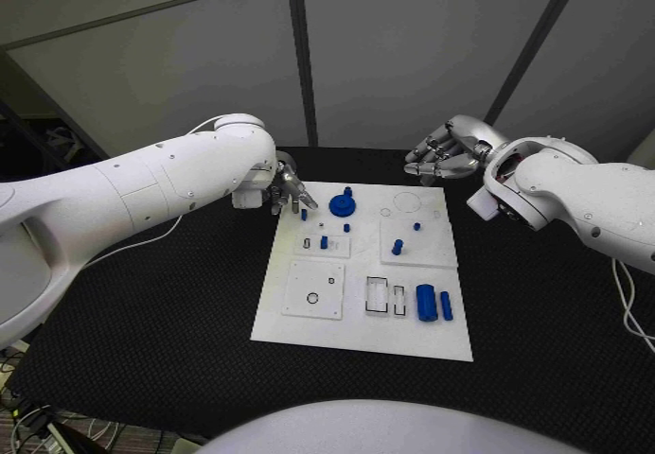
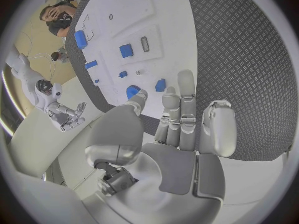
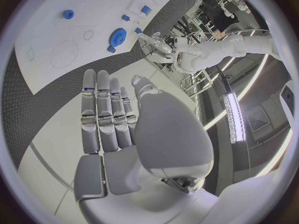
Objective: Assemble the parts on the task board
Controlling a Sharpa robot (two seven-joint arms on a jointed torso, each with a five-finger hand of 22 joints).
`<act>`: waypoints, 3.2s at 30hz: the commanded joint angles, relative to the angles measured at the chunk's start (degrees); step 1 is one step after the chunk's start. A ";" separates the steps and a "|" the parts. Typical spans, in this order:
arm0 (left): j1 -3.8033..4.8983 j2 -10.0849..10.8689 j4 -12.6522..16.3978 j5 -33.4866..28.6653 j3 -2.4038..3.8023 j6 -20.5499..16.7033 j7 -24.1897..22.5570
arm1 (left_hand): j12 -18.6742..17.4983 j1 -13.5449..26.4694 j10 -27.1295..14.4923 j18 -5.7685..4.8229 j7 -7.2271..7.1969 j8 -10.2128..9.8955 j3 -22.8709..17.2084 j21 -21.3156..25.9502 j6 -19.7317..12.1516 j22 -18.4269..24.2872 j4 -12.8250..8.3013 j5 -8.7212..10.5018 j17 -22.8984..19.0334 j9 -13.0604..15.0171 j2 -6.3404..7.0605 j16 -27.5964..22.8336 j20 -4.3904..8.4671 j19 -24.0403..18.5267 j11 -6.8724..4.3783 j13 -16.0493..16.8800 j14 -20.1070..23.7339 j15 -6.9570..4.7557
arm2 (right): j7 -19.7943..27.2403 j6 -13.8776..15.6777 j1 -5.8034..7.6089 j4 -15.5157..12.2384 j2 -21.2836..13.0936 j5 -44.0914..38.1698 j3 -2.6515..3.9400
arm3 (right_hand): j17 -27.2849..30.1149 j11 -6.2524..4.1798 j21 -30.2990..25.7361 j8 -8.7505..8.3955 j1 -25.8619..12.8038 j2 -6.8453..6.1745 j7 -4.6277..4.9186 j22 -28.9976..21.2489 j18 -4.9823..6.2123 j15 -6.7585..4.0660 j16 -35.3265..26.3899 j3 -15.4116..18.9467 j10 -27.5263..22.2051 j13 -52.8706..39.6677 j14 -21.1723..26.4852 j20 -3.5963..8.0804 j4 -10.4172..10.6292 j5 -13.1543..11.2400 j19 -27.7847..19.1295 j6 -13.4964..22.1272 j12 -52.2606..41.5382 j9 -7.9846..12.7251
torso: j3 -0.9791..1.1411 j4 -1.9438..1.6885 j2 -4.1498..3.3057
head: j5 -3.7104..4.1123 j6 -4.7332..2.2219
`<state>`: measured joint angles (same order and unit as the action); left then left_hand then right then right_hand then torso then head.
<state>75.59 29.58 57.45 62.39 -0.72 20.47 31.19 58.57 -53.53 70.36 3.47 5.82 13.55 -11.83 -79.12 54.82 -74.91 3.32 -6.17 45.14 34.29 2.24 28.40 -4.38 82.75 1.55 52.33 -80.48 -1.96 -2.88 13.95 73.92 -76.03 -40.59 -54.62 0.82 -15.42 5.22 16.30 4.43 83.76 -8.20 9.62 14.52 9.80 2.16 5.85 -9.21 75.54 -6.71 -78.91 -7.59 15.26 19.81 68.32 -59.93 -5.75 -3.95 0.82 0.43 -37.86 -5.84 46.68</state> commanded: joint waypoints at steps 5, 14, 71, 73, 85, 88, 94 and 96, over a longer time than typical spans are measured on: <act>-0.02 -0.16 0.16 0.74 0.01 -0.22 -0.50 | 0.58 -0.69 0.79 -0.67 -0.32 0.03 1.63 -0.39 1.40 -7.83 0.45 -0.07 0.06 -0.17 -0.87 0.29 0.16 0.50 -0.29 0.21 -0.67 -0.19 | 0.29 -0.33 0.10 0.05 0.10 0.09 0.02 | -0.08 -0.05 -0.29 0.14 -0.52 -0.13 0.01 -0.07 0.57 -0.11 -0.17 0.07 -0.35 -0.07 0.46 -0.42 0.31 0.39 -0.10 0.35 0.12 0.00 | 0.02 -0.03 0.02 | -0.05 0.11; -0.06 -0.36 0.18 0.74 0.01 0.08 -0.46 | 0.75 -3.99 1.02 -0.74 -0.67 0.33 1.86 -0.61 2.37 -8.10 -0.25 -0.21 0.05 -0.36 -2.63 0.34 0.36 0.69 -0.61 0.13 -0.81 -0.44 | 0.28 -0.35 0.10 0.11 0.12 0.09 0.02 | -0.08 -0.05 -0.29 0.14 -0.52 -0.13 0.01 -0.07 0.57 -0.11 -0.17 0.07 -0.35 -0.07 0.46 -0.42 0.31 0.39 -0.10 0.35 0.12 0.00 | 0.05 -0.02 0.01 | 0.01 0.27; -0.14 -0.94 -0.01 -0.45 0.01 1.18 -0.44 | -1.02 -15.94 1.80 -0.87 -1.04 1.23 -13.96 -0.79 3.28 -8.90 -10.66 -0.59 -0.12 -0.44 -5.76 0.38 0.86 1.02 -1.28 -1.74 -1.21 -0.78 | 0.28 -0.44 0.10 0.14 0.07 0.09 0.02 | -0.21 -0.06 -0.36 0.18 -0.51 0.00 0.01 -0.13 0.59 -0.12 -0.17 0.03 -0.34 -0.18 0.43 -0.43 0.34 0.43 -0.04 0.36 0.07 -0.01 | 0.03 -0.04 0.05 | 0.00 1.15; -0.15 -0.83 0.08 -0.94 0.01 0.79 -0.50 | -1.03 -14.93 2.00 -0.90 -1.06 1.50 -16.34 -0.81 3.13 -8.98 -11.13 -0.59 -0.13 -0.15 -5.19 0.40 0.77 1.06 -1.29 -1.81 -1.26 -0.82 | 0.28 -0.44 0.10 0.15 0.06 0.09 0.02 | -0.21 -0.06 -0.36 0.18 -0.51 0.00 0.01 -0.13 0.59 -0.12 -0.17 0.03 -0.34 -0.18 0.43 -0.43 0.34 0.43 -0.04 0.36 0.07 -0.01 | 0.01 -0.05 0.07 | 0.01 1.18; -0.08 0.87 1.89 -7.31 0.02 -1.31 -0.85 | -0.23 -8.35 3.21 -0.89 -1.50 4.64 -28.31 -0.82 3.09 -9.36 -13.15 -2.55 0.05 2.43 -2.63 0.80 1.05 1.20 -1.59 -1.44 -1.64 -1.08 | 0.31 -0.51 0.10 0.30 0.07 0.09 0.02 | -0.26 -0.06 -0.38 0.20 -0.55 0.03 0.01 -0.15 0.60 -0.12 -0.17 0.04 -0.35 -0.22 0.43 -0.44 0.38 0.43 -0.02 0.36 0.05 -0.02 | 0.03 -0.09 0.11 | -0.28 1.11; 0.05 1.58 2.99 -8.86 0.02 -0.77 -0.83 | -0.11 -7.02 3.42 -0.89 -1.60 5.54 -30.29 -0.77 3.00 -9.41 -13.70 -3.34 0.07 3.09 -2.18 0.84 1.12 1.20 -1.70 -1.44 -1.66 -1.15 | 0.30 -0.53 0.10 0.34 0.06 0.09 0.02 | -0.26 -0.06 -0.38 0.20 -0.55 0.03 0.01 -0.15 0.60 -0.12 -0.17 0.04 -0.35 -0.22 0.43 -0.44 0.38 0.43 -0.02 0.36 0.05 -0.02 | 0.05 -0.05 0.09 | -0.34 1.05; 0.21 3.12 5.60 -10.21 0.01 -0.29 -0.81 | 0.05 -5.67 3.68 -0.88 -1.76 6.47 -32.09 -0.73 3.06 -9.48 -14.25 -4.18 0.13 3.71 -1.84 0.92 1.20 1.20 -1.79 -1.39 -1.71 -1.24 | 0.27 -0.52 0.10 0.37 0.03 0.09 0.02 | -0.26 -0.06 -0.38 0.20 -0.55 0.03 0.01 -0.15 0.60 -0.12 -0.17 0.04 -0.35 -0.22 0.43 -0.44 0.38 0.43 -0.02 0.36 0.05 -0.02 | 0.05 -0.09 0.06 | -0.42 0.97; 0.24 3.79 6.59 -10.89 0.00 -0.27 -0.79 | 0.15 -5.14 3.79 -0.88 -1.80 6.82 -32.73 -0.74 3.10 -9.52 -14.47 -4.90 0.15 3.92 -1.69 0.95 1.24 1.22 -1.83 -1.33 -1.73 -1.27 | 0.27 -0.52 0.10 0.40 0.02 0.09 0.02 | -0.28 -0.06 -0.39 0.20 -0.56 0.03 0.01 -0.15 0.60 -0.12 -0.17 0.05 -0.34 -0.23 0.42 -0.44 0.39 0.43 -0.01 0.36 0.05 -0.02 | 0.02 -0.07 0.08 | -0.48 1.02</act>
<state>75.70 33.08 63.47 54.17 -0.73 20.02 30.88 58.51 -58.99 73.66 3.48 4.52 20.24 -36.73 -79.83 57.91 -74.91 -3.50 -10.85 45.19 38.24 0.66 29.08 -3.28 83.84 -0.10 50.93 -82.03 -3.06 -2.88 13.72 73.90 -75.64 -40.54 -54.62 0.82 -15.62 5.22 16.27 4.43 83.76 -8.20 9.62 14.46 9.80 2.16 5.85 -9.21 75.54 -6.86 -78.91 -7.60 15.26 20.09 68.32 -59.93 -5.75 -3.95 0.86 0.34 -37.75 -6.27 47.66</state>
